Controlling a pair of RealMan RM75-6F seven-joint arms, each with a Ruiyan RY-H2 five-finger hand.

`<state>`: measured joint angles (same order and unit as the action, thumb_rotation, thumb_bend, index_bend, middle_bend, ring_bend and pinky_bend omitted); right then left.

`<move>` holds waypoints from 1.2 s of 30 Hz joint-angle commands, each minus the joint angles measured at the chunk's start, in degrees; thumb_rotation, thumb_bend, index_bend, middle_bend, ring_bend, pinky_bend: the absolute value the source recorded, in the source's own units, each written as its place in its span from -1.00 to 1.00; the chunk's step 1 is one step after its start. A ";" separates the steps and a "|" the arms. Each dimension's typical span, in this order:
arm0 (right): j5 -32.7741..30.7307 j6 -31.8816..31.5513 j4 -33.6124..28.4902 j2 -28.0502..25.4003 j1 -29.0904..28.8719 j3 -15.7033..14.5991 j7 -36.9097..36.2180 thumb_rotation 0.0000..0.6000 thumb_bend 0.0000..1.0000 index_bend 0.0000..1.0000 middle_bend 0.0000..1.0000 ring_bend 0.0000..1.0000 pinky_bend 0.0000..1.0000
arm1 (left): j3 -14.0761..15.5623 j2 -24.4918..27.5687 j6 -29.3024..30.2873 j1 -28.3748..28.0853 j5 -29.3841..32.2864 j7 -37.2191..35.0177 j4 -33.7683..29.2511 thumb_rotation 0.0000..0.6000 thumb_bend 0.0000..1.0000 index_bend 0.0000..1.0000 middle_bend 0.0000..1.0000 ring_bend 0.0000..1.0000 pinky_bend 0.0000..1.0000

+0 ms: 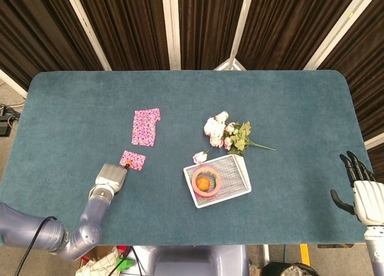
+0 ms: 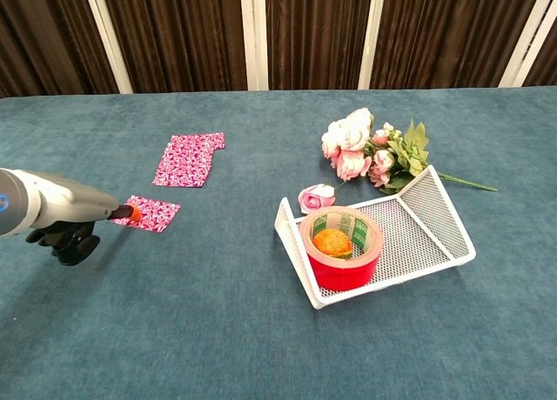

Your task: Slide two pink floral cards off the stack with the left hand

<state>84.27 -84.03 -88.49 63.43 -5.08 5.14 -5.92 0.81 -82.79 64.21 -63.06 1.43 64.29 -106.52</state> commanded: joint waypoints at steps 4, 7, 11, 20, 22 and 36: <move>0.04 0.19 -0.01 0.03 -0.07 -0.06 0.11 1.00 -0.27 -1.00 -0.90 -0.74 -0.50 | -0.34 1.46 0.56 -0.01 -2.59 -1.28 -2.90 1.00 0.95 -1.00 0.62 0.54 0.36; 0.06 0.17 -0.01 0.06 -0.08 -0.05 0.12 1.00 -0.27 -1.00 -0.90 -0.74 -0.50 | -0.73 2.09 -0.46 0.74 -6.79 -3.48 -3.44 1.00 0.95 -1.00 0.62 0.54 0.36; -0.03 0.24 -0.02 0.07 -0.10 -0.02 0.18 1.00 -0.27 -1.00 -0.90 -0.74 -0.50 | -0.97 2.80 -1.32 2.01 -13.23 -6.66 -3.64 1.00 0.95 -1.00 0.61 0.54 0.36; -0.16 0.55 -0.01 0.16 -0.22 -0.03 0.38 1.00 -0.27 -1.00 -0.90 -0.74 -0.50 | -1.44 1.23 -0.02 2.62 -19.76 -9.32 -0.17 1.00 0.94 -1.00 0.61 0.53 0.36; -0.31 0.65 0.08 0.20 -0.25 0.02 0.34 1.00 -0.27 -1.00 -0.90 -0.74 -0.50 | -1.61 0.49 0.61 2.20 -18.75 -8.57 1.44 1.00 0.94 -1.00 0.61 0.53 0.36; -1.18 1.85 0.21 0.56 -0.71 0.12 1.38 1.00 -0.27 -1.00 -0.90 -0.74 -0.50 | -6.06 -5.86 -1.17 -1.51 -7.56 -3.61 14.85 1.00 0.94 -1.00 0.61 0.54 0.36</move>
<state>83.10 -82.19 -88.27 63.98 -5.77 5.26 -4.57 -4.41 -87.70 64.09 -63.98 -7.14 60.22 -93.10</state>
